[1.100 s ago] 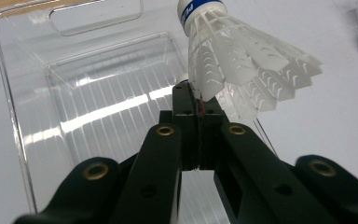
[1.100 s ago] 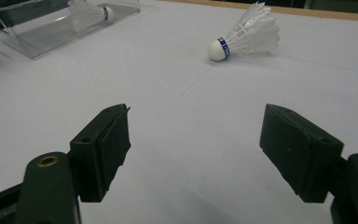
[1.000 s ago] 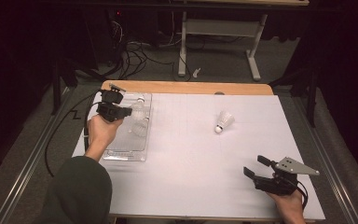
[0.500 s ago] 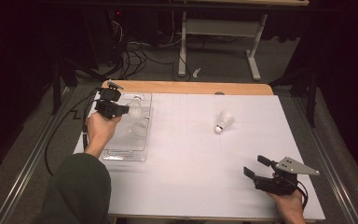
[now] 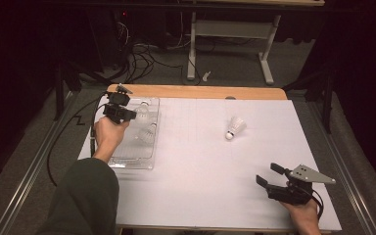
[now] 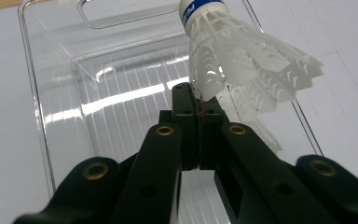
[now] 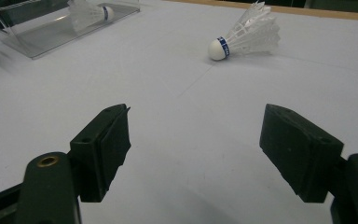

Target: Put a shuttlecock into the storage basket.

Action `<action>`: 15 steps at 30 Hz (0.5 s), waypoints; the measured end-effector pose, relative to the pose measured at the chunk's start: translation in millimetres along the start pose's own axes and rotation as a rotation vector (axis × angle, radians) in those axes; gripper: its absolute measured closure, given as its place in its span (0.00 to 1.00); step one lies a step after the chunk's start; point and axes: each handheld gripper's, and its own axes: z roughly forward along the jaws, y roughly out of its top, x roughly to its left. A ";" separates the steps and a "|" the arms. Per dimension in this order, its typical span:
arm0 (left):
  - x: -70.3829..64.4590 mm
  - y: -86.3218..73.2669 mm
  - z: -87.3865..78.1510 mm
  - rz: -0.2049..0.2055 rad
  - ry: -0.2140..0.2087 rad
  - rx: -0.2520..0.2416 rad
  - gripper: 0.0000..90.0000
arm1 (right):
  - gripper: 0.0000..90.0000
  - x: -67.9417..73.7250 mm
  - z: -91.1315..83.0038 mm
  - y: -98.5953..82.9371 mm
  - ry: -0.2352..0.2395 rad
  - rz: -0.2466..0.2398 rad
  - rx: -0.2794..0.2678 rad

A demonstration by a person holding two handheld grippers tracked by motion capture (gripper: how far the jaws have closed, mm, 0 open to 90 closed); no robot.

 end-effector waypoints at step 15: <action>8.2 1.1 6.5 -0.032 0.028 0.003 0.99 | 0.27 0.0 -0.1 0.0 0.000 0.000 -0.001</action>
